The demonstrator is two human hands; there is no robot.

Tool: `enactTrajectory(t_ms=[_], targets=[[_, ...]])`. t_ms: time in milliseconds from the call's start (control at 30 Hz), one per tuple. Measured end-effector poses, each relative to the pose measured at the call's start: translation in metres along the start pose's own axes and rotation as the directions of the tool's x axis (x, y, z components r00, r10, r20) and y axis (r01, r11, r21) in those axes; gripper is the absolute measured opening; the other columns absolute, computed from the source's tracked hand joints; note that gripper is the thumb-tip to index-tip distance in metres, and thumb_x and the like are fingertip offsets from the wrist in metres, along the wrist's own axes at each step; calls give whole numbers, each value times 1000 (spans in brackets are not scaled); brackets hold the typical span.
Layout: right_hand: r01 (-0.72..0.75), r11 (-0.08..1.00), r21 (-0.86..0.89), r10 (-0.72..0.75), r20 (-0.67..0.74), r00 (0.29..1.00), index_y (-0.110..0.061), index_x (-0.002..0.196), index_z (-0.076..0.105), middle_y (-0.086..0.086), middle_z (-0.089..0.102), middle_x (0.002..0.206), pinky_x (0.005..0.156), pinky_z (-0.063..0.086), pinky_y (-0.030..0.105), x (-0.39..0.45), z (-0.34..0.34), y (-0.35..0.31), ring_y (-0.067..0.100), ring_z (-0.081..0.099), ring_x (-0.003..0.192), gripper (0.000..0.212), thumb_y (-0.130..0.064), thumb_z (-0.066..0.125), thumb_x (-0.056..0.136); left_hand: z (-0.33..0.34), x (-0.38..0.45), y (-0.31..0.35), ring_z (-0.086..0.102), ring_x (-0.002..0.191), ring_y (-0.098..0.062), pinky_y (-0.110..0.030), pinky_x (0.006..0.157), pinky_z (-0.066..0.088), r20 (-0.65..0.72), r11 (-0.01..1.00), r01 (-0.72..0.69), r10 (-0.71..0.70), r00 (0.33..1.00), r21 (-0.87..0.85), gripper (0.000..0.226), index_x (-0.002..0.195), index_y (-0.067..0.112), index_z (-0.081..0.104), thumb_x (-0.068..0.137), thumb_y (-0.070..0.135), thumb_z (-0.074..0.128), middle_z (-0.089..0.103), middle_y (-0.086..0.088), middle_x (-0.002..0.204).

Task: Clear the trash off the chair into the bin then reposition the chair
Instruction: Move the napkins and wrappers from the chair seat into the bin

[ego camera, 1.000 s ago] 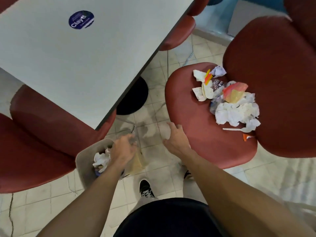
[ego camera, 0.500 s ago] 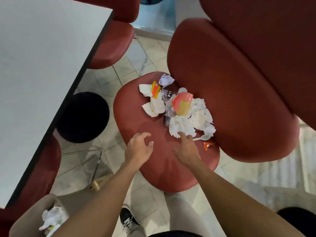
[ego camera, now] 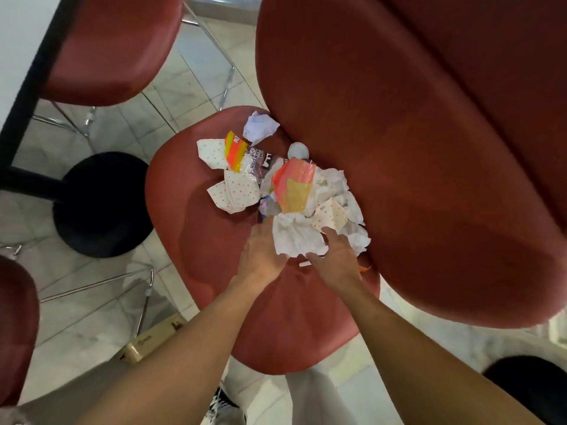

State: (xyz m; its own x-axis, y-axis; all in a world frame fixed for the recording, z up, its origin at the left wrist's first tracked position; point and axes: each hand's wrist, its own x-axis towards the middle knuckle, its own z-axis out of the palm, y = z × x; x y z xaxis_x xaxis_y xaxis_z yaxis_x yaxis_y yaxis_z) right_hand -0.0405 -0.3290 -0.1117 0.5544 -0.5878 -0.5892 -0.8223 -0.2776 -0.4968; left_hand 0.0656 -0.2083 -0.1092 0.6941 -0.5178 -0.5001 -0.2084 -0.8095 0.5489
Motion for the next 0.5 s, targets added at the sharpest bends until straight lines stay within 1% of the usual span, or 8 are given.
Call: enactTrajectory(t_ms=[67, 167, 233, 300, 367, 433, 500], targets=[[-2, 1000, -5, 2, 22, 1000, -24, 142, 37, 9, 44, 134, 98, 45, 41, 9, 6, 4, 28, 49, 122, 66, -29, 69, 84, 10, 7, 1, 56, 105, -35, -43, 82, 49, -1, 1000, 22, -22, 1000, -4, 80, 143, 28, 24, 77, 21, 69, 50, -13, 117], [7, 1000, 6, -7, 38, 999, -24, 143, 38, 8, 44, 138, 101, 42, 39, 15, 13, 6, 26, 44, 128, 64, -25, 67, 86, 20, 13, -1, 56, 106, -34, -42, 81, 49, 7, 999, 31, -31, 1000, 17, 78, 143, 29, 25, 78, 9, 64, 46, -13, 122], [18, 1000, 17, -18, 36, 999, -22, 142, 41, 7, 47, 138, 101, 39, 36, 17, 16, 6, 24, 44, 129, 61, -20, 66, 86, 23, 14, -4, 55, 105, -30, -36, 79, 47, 34, 999, 44, -44, 998, -8, 76, 143, 28, 27, 80, 4, 62, 44, -12, 124], [26, 999, 36, -27, 29, 999, -20, 138, 47, 7, 55, 132, 99, 41, 34, 19, 16, 5, 24, 48, 125, 54, -14, 62, 86, 24, 15, -6, 52, 106, -27, -32, 80, 44, 56, 999, 38, -36, 998, -36, 72, 141, 25, 34, 80, 0, 61, 47, -11, 121], [10, 998, 58, -11, 9, 1000, -19, 130, 55, 10, 62, 122, 91, 47, 34, 18, 16, 2, 25, 55, 115, 45, -10, 56, 86, 24, 15, -8, 53, 107, -26, -29, 86, 44, 47, 999, 22, -20, 999, -33, 60, 135, 16, 47, 79, -3, 59, 54, -12, 118], [-8, 997, 75, 9, -18, 1000, -17, 122, 62, 9, 65, 117, 85, 48, 31, 15, 15, -1, 25, 59, 107, 38, -8, 54, 85, 22, 12, -8, 58, 101, -26, -24, 82, 43, 17, 1000, 19, -19, 1000, -25, 43, 121, 10, 59, 80, -5, 57, 60, -11, 110], [-10, 996, 90, 14, -49, 999, -14, 117, 65, 7, 66, 117, 87, 46, 28, 9, 12, -4, 23, 59, 108, 33, -8, 54, 86, 17, 6, -8, 61, 96, -25, -23, 80, 44, -14, 999, 31, -31, 999, -40, 32, 110, 8, 65, 82, -4, 57, 64, -10, 107]])
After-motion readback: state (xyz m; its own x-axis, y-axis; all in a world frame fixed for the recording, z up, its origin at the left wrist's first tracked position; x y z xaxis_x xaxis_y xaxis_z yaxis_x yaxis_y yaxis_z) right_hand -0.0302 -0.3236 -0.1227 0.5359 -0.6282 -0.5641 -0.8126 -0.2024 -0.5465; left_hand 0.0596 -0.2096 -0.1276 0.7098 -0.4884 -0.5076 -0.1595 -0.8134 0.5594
